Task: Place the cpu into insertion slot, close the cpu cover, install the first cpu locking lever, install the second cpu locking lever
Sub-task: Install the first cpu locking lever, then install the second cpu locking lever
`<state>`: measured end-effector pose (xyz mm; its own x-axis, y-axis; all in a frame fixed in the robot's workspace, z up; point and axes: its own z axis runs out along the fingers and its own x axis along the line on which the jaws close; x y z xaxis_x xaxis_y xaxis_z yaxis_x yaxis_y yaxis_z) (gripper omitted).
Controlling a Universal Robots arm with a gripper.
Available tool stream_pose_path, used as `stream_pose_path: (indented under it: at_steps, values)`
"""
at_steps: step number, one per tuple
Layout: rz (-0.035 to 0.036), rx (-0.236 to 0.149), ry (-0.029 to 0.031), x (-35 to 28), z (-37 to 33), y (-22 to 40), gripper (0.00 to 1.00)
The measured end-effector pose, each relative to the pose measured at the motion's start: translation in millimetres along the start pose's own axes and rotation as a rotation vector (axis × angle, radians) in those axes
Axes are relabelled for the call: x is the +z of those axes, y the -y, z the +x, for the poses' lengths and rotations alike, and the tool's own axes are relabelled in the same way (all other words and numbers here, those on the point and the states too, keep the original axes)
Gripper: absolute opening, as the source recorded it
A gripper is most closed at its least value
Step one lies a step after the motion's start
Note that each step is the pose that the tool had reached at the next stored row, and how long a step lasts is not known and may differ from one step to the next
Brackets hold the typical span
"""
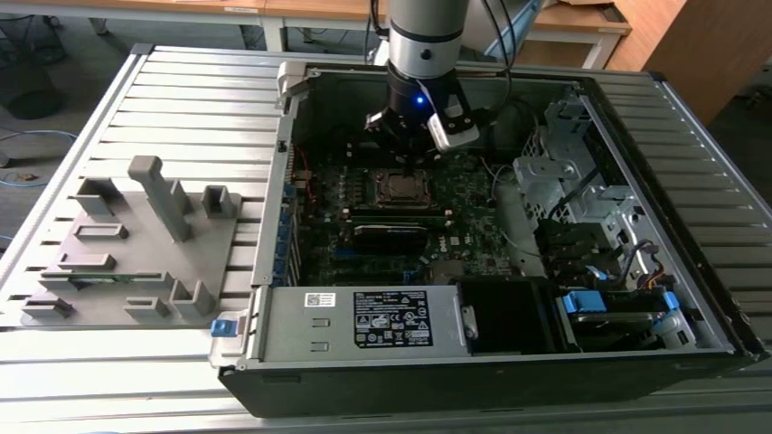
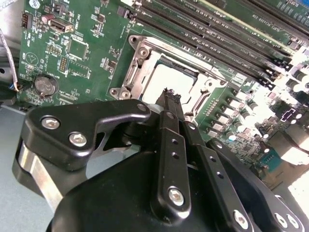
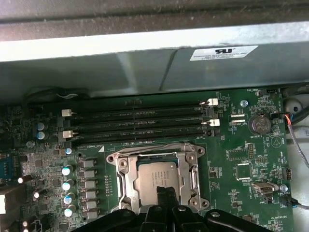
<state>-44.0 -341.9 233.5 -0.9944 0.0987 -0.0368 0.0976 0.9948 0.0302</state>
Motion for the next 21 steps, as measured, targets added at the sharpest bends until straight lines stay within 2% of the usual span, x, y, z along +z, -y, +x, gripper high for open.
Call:
stream_pose_path:
  at_steps: [5, 21]
  values:
    - [-0.0001, 0.000, 0.0001, 0.0, -0.2, 2.6, 0.11]
    - [-0.0002, 0.000, 0.0001, -2.7, -0.3, 2.6, 0.11]
